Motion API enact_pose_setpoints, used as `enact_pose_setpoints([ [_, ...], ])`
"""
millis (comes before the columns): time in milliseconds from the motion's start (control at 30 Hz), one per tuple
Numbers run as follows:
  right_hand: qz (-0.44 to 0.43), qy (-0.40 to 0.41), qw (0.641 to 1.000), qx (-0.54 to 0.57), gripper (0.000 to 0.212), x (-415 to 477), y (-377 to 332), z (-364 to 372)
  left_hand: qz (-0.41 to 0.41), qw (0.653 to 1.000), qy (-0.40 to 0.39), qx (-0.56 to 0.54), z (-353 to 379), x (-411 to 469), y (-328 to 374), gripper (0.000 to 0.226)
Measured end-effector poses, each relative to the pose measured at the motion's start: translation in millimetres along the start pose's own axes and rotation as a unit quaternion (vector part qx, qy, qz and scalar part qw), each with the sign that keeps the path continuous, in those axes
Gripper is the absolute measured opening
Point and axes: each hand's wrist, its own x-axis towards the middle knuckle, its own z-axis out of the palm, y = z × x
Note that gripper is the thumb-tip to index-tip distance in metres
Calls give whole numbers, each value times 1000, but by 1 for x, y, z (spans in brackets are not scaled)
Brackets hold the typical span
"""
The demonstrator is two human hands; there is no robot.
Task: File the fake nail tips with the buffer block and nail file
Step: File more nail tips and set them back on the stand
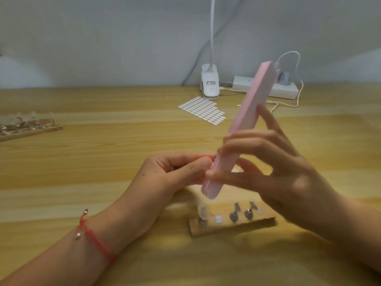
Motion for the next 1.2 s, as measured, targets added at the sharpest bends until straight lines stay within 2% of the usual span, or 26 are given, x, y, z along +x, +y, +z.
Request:
enact_pose_setpoints([
  [100,52,33,998,-10,30,5,9,-7,-14,1000,26,8,-2,1,-2,27],
  [233,-13,2,999,32,29,4,-8,6,-14,1000,3,-15,0,0,0,24],
  [367,71,28,997,11,26,8,8,-7,-20,999,35,-10,0,1,-1,27],
  [500,18,-3,999,32,26,5,-8,4,-17,999,13,-34,2,0,2,27],
  [633,100,23,995,10,33,8,6,-5,-24,999,40,-28,1,1,1,24],
  [733,22,-3,999,40,27,4,-12,6,-22,998,21,-59,4,0,3,28],
  [767,21,-5,999,38,29,5,-10,5,-22,998,22,-60,4,0,3,30],
  [867,108,27,993,24,38,7,8,-4,-27,998,53,-38,3,1,2,30],
  [900,107,22,994,23,39,5,7,-2,-26,998,52,-37,3,1,2,31],
  [1000,21,-9,999,38,34,1,-10,7,-28,997,34,-65,5,0,5,32],
  [1133,125,27,991,37,40,7,10,-4,-32,996,64,-55,5,0,4,36],
  [1200,90,18,995,43,40,2,-2,3,-31,996,54,-60,6,0,4,36],
])
